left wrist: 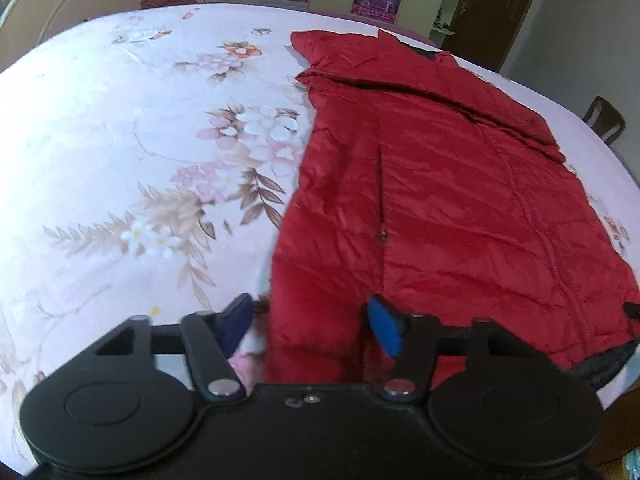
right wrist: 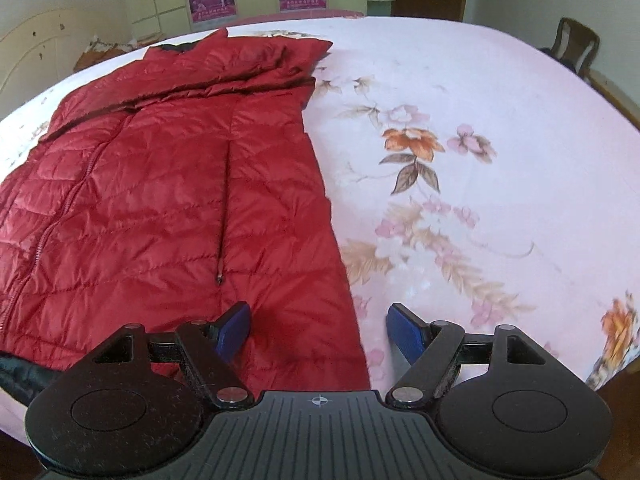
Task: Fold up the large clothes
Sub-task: 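Grasp the jacket hem with both tools and lift it toward the collar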
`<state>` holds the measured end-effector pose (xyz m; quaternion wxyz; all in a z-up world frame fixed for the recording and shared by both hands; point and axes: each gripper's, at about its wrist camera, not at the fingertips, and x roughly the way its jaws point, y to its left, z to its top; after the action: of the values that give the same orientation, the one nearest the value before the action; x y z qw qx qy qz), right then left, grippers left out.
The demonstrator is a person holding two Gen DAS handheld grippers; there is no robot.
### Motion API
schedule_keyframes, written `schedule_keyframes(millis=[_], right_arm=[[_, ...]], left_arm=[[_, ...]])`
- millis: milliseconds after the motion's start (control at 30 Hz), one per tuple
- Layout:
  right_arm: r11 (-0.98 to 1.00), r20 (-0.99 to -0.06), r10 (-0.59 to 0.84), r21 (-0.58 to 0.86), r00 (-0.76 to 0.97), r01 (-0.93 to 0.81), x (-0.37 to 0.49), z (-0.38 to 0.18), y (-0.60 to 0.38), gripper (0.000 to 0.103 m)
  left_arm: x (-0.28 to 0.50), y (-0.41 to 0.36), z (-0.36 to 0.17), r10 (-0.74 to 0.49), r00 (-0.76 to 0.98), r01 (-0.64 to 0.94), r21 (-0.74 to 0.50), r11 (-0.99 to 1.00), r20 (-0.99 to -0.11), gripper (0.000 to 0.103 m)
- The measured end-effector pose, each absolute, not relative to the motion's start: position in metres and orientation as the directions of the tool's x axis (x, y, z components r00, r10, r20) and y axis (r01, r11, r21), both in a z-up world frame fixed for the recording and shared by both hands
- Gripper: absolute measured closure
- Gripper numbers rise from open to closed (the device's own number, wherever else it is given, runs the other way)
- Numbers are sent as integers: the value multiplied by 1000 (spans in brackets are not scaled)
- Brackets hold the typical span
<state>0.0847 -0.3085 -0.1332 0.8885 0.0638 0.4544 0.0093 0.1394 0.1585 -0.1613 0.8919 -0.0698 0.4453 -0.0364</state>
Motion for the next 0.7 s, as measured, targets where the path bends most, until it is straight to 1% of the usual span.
schedule_keyframes(millis=[33,67,100,133,167,200,267,333,500,700], right_arm=[[989,-806,90,140,584,41,83,-133,-309,43],[985,-806,115,167,581,36,82,-133,-309,62],[981,-804,137,192,579,35,81,-132,-309,67],[978,-803,150,205,577,31,80,-131,-309,76],[975,-803,163,218,573,28,81,-130,-308,84],[972,-803,175,233,570,29,81,-130,-308,86],[968,-804,191,249,563,28,81,-129,-306,92],[965,-799,208,263,564,18,81,-125,-303,95],[948,-745,246,318,620,6,84,-101,-302,96],[947,-665,240,321,707,-19,105,-60,-299,96]], left_arm=[[139,158,-161,-138,596,8,-166,986,-791,55],[138,157,-161,-154,590,15,-180,983,-793,63],[138,156,-161,-174,582,26,-196,980,-795,67],[137,155,-160,-189,576,34,-207,978,-795,74],[137,154,-160,-201,571,40,-217,975,-796,78],[138,154,-160,-215,566,43,-231,972,-796,80],[139,156,-159,-247,555,41,-270,962,-794,88],[140,160,-156,-274,559,36,-307,951,-783,92],[143,167,-136,-315,611,32,-375,926,-726,93],[162,162,-98,-356,691,76,-425,902,-630,94]])
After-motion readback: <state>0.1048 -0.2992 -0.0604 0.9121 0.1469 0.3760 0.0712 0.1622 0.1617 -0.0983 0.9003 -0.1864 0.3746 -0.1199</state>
